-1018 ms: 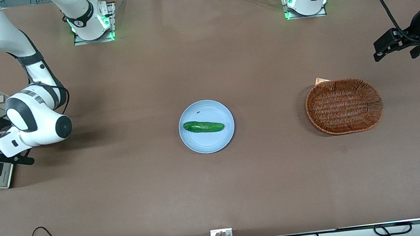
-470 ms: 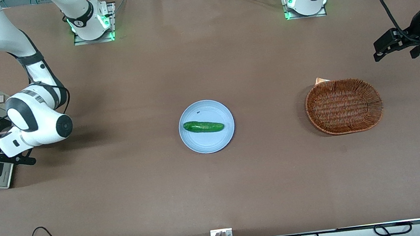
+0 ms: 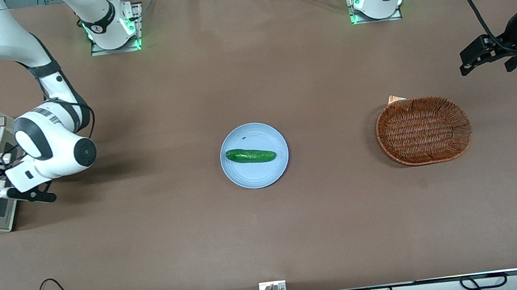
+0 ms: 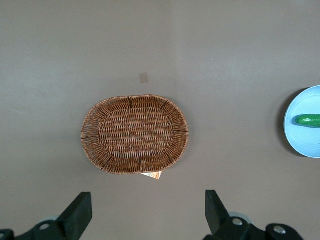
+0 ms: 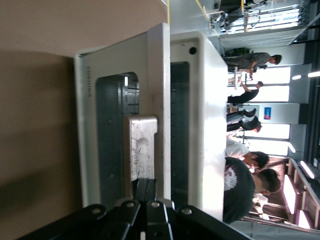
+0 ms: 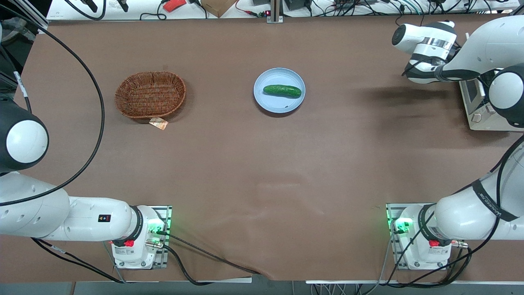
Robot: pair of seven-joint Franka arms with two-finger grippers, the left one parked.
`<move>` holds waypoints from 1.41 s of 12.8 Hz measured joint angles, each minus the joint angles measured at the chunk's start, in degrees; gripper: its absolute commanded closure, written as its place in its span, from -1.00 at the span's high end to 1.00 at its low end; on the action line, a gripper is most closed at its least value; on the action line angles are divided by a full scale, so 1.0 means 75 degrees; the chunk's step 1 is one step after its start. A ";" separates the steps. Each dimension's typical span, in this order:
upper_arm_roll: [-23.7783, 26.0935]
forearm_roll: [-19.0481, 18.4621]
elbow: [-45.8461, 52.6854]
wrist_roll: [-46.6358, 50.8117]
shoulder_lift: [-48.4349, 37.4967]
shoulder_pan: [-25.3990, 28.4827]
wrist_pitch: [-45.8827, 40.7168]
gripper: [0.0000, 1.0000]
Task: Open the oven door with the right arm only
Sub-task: 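Push the oven door downward and outward with the right gripper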
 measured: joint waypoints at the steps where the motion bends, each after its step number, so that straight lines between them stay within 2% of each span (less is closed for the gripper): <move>1: 0.0007 0.0122 -0.0009 0.0000 0.0004 0.0044 0.0109 -0.98; 5: 0.0056 0.0503 -0.0053 0.0014 0.0167 0.0184 0.0646 -0.98; 18: 0.0085 0.0697 0.0017 0.0114 0.0940 0.0248 0.1655 -0.99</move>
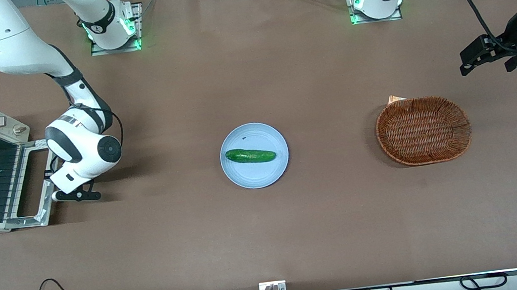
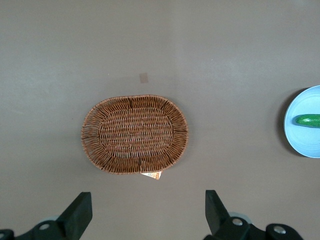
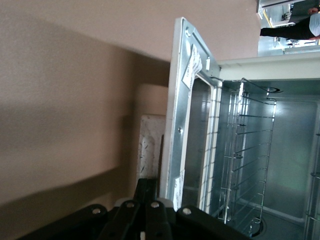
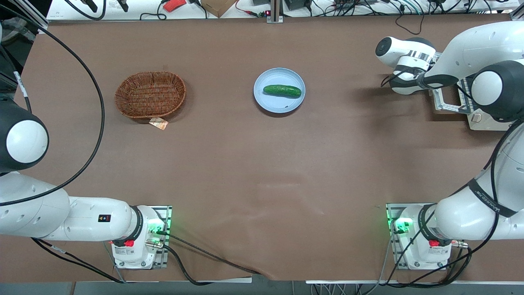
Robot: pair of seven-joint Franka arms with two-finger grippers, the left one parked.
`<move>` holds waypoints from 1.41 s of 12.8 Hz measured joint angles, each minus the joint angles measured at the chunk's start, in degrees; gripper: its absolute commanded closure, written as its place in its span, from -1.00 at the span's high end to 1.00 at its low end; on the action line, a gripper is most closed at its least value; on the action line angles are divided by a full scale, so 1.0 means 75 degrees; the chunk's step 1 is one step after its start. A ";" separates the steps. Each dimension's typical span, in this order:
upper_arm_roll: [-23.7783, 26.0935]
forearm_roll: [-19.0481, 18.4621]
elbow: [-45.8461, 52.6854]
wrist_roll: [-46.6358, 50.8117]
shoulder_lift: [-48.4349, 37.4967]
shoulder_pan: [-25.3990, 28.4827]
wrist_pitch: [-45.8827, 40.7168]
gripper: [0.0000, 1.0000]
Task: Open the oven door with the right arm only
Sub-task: 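Push the oven door downward and outward with the right gripper, then lift the right gripper up and away from the lowered oven door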
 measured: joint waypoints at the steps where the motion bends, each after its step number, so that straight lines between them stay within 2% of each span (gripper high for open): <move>1: 0.0000 0.0000 0.0021 0.0002 0.0049 0.0000 0.0018 -0.99; 11: -0.0011 0.0117 0.0050 0.0027 0.0321 0.0062 0.0033 -0.99; 13: -0.0020 0.0519 0.0090 0.0028 0.0317 0.0155 0.0010 -0.99; 18: -0.0023 0.2176 0.0388 -0.0076 -0.0023 0.0540 -0.0155 -0.99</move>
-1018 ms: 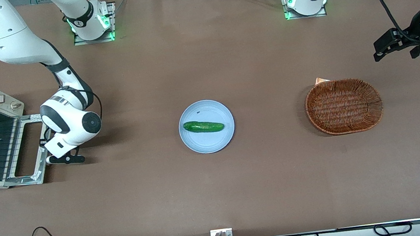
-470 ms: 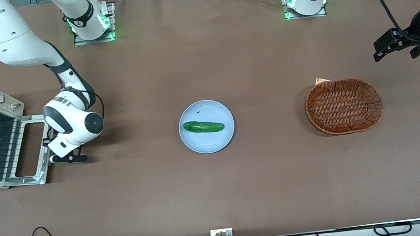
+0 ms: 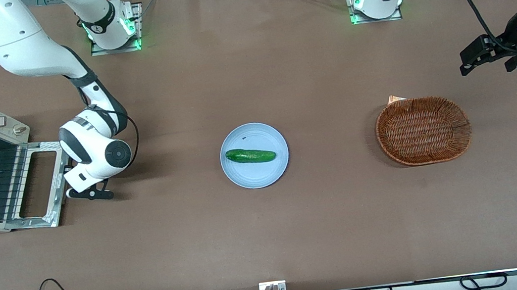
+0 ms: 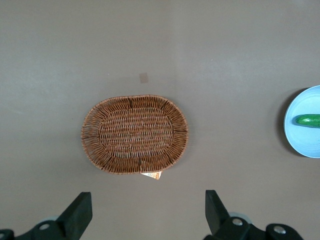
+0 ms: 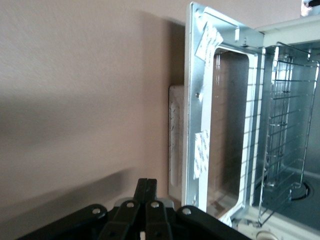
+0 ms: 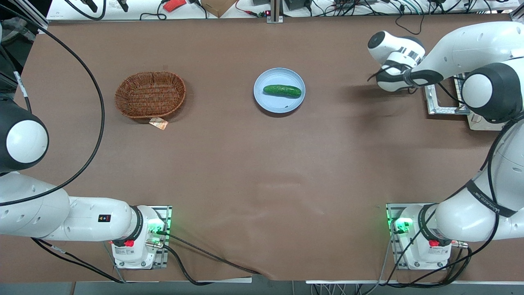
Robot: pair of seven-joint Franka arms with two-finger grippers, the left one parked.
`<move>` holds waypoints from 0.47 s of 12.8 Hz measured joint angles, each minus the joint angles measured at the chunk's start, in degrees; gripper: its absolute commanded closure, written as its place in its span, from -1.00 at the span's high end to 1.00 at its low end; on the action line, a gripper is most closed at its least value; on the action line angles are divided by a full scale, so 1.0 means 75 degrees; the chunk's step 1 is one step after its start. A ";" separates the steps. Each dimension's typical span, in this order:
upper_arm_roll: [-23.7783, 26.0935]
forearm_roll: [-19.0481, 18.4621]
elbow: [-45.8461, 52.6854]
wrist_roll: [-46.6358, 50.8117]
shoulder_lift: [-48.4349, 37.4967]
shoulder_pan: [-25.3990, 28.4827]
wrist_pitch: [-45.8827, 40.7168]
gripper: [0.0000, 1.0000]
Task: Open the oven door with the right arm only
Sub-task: 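Lift the right gripper up and away from the lowered oven door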
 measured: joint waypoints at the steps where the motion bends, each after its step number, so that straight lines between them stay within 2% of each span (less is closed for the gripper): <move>1: 0.0003 0.0470 0.0067 -0.0239 -0.0182 0.0024 -0.0128 -0.99; 4: 0.0112 0.2145 0.0699 -0.1401 -0.0811 0.0055 -0.1435 -0.86; 5: 0.0155 0.2742 0.1100 -0.1863 -0.0978 0.0064 -0.2066 -0.61; 6: 0.0173 0.3300 0.1587 -0.2300 -0.1110 0.0073 -0.2736 -0.11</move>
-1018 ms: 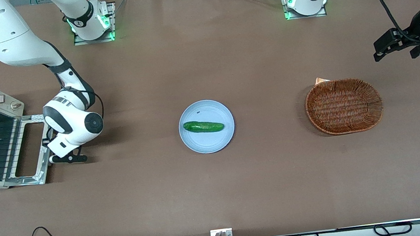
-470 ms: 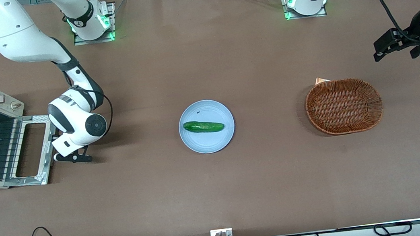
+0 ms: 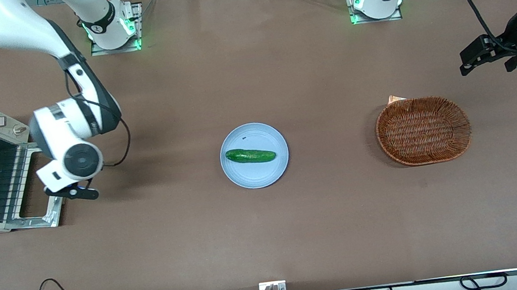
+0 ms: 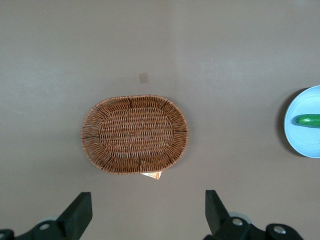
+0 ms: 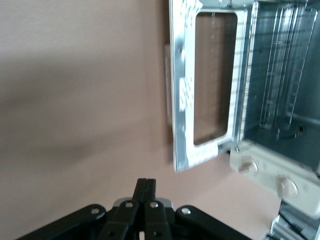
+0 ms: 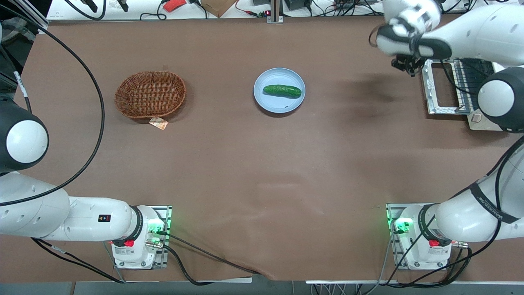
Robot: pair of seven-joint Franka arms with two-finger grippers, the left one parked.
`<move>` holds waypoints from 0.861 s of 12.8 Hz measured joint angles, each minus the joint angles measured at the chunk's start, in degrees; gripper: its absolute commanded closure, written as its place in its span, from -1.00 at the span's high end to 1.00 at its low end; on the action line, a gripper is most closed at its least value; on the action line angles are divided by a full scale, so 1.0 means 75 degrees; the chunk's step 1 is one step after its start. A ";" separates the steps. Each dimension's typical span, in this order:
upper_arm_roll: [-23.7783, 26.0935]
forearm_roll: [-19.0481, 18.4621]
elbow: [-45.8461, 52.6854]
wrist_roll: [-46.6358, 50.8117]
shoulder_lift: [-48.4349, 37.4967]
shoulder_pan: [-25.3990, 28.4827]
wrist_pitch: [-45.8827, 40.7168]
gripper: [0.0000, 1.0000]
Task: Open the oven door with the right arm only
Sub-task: 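Lift the right gripper up and away from the lowered oven door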
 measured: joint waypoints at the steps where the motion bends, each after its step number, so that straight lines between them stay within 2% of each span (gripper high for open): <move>1: 0.0000 0.0463 0.0481 -0.0348 -0.0075 -0.0006 -0.0589 0.33; 2: -0.0006 0.0870 0.0923 -0.0613 -0.0112 -0.0025 -0.1054 0.97; 5: -0.0039 0.1966 0.1805 -0.0920 -0.0119 -0.0085 -0.1871 0.99; 8: -0.0064 0.3380 0.2322 -0.1463 -0.0291 -0.0535 -0.2088 0.99; 9: -0.0067 0.3642 0.2398 -0.1751 -0.0449 -0.0751 -0.2103 0.99; 11: -0.0073 0.3785 0.2437 -0.2095 -0.0791 -0.0975 -0.2143 0.99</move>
